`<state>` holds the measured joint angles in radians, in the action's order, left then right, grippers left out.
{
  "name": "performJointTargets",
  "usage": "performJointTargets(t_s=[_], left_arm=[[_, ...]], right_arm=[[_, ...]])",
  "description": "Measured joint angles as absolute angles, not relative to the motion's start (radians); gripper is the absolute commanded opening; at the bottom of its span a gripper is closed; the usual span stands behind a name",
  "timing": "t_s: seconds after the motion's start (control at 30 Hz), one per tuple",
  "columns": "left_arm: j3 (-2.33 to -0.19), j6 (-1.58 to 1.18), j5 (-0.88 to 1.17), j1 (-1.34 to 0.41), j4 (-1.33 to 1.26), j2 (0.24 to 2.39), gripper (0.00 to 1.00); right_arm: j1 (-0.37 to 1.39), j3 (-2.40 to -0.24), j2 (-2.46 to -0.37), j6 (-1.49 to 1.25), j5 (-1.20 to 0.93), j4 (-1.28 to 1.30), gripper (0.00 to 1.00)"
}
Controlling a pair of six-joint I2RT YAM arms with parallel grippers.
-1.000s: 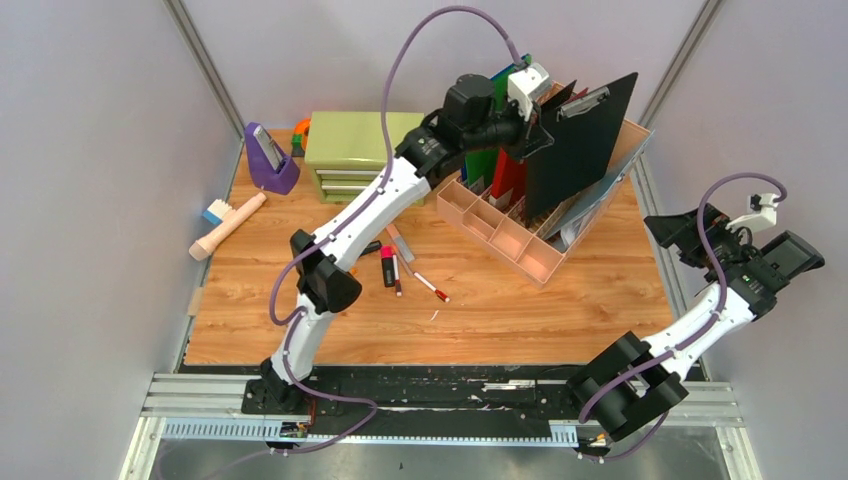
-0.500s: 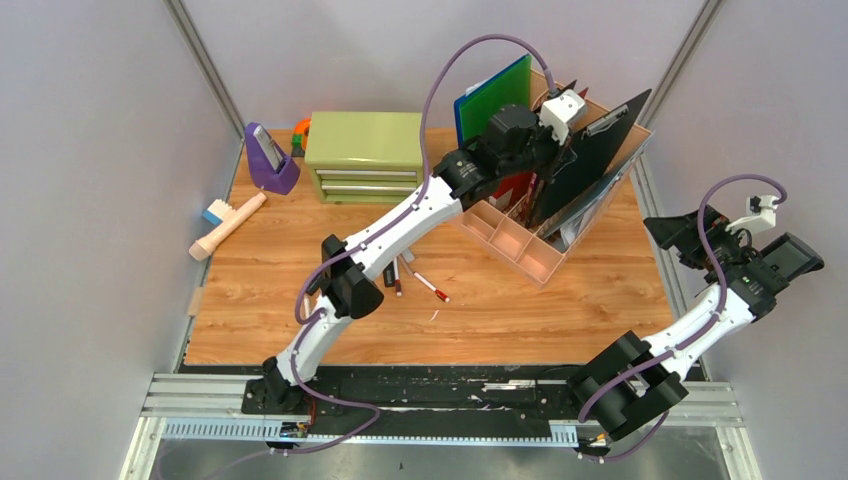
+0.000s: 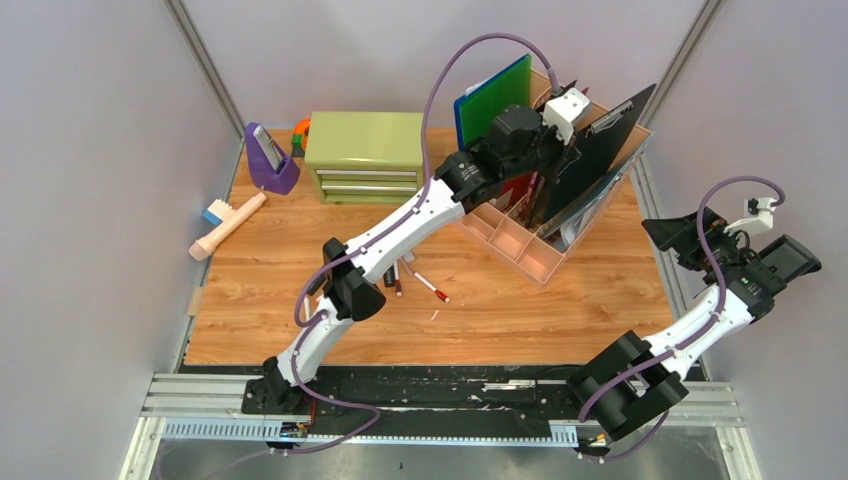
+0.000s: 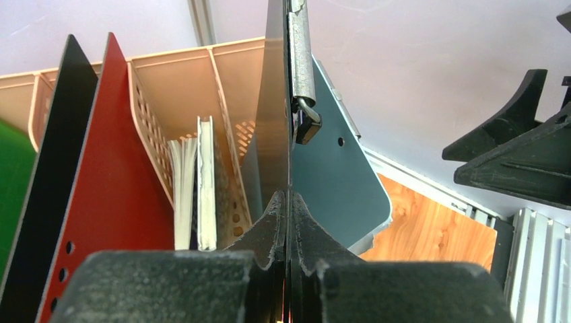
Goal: Organize the desk
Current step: Place the folder in the storage box.
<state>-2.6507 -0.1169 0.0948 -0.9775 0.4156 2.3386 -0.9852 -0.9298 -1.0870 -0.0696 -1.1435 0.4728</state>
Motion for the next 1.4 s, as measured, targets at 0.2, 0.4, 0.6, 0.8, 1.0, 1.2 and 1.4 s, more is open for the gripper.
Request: performJointTargets(t_s=[0.2, 0.4, 0.6, 0.8, 1.0, 1.2, 1.4], left_arm=[[-2.651, -0.132, 0.091, -1.000, 0.436, 2.339, 0.00], [-2.651, -0.155, 0.077, -1.011, 0.445, 2.339, 0.00], [-2.651, -0.169, 0.064, -1.010, 0.441, 2.349, 0.00], [-2.651, -0.176, 0.070, -1.010, 0.398, 2.410, 0.00], [-2.651, -0.175, 0.082, -1.010, 0.361, 2.476, 0.00], [-2.644, -0.174, 0.092, -1.010, 0.356, 2.486, 0.31], [-2.644, -0.155, 0.108, -1.013, 0.346, 2.486, 0.47]], right_arm=[[-0.985, -0.930, -1.087, -0.070, -1.147, 0.473, 0.87], [-0.985, -0.930, -1.087, -0.070, -1.154, 0.473, 0.87], [-0.985, -0.930, -1.087, -0.070, -1.162, 0.473, 0.87], [-0.985, -0.930, -1.087, -0.070, -1.170, 0.473, 0.87], [-0.985, -0.929, -1.087, -0.070, -1.184, 0.473, 0.87], [-0.985, -0.929, -1.087, -0.070, -1.192, 0.473, 0.87], [-0.985, -0.929, -1.087, -0.070, -1.197, 0.473, 0.87]])
